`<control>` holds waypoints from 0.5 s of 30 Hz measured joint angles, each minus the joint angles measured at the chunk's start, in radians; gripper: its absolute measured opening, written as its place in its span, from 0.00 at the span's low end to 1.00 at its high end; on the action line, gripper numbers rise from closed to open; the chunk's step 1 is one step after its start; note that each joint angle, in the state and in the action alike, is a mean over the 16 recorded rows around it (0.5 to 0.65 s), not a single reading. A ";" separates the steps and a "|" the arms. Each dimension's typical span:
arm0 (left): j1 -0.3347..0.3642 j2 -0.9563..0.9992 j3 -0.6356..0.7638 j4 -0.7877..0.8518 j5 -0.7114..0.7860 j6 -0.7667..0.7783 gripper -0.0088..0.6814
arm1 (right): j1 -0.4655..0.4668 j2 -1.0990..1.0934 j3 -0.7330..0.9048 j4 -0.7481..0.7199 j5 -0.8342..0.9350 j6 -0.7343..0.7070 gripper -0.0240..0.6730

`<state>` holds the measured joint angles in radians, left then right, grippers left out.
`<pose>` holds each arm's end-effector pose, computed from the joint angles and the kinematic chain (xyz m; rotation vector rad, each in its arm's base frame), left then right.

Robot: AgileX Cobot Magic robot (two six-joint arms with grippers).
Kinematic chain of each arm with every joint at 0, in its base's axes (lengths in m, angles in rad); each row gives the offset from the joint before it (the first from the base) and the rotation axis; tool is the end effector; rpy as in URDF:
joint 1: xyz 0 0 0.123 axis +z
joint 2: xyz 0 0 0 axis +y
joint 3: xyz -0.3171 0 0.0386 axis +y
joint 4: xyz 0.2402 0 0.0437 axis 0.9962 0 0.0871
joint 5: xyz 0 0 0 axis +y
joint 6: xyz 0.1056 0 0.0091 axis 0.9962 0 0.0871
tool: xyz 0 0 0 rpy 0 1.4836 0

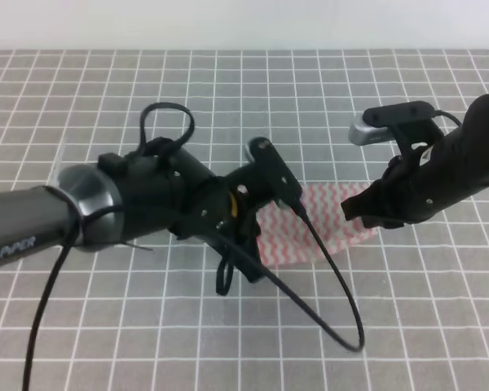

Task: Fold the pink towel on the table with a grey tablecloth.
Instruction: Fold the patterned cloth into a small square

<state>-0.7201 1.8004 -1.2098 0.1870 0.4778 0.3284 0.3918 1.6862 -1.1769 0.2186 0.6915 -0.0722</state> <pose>0.3013 -0.2522 0.2381 1.4220 2.1042 0.0203 0.3208 0.1484 0.2609 -0.4405 2.6641 0.3382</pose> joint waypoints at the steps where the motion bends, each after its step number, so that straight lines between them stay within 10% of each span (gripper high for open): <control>1: 0.003 0.000 0.000 0.001 -0.003 -0.005 0.01 | 0.000 0.001 0.000 -0.001 -0.001 0.000 0.01; 15: 0.023 0.027 -0.001 0.005 -0.055 -0.034 0.01 | 0.000 0.005 -0.001 -0.025 -0.010 0.022 0.01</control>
<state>-0.6974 1.8269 -1.2107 0.1921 0.4230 0.2940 0.3916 1.6916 -1.1781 0.1935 0.6819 -0.0499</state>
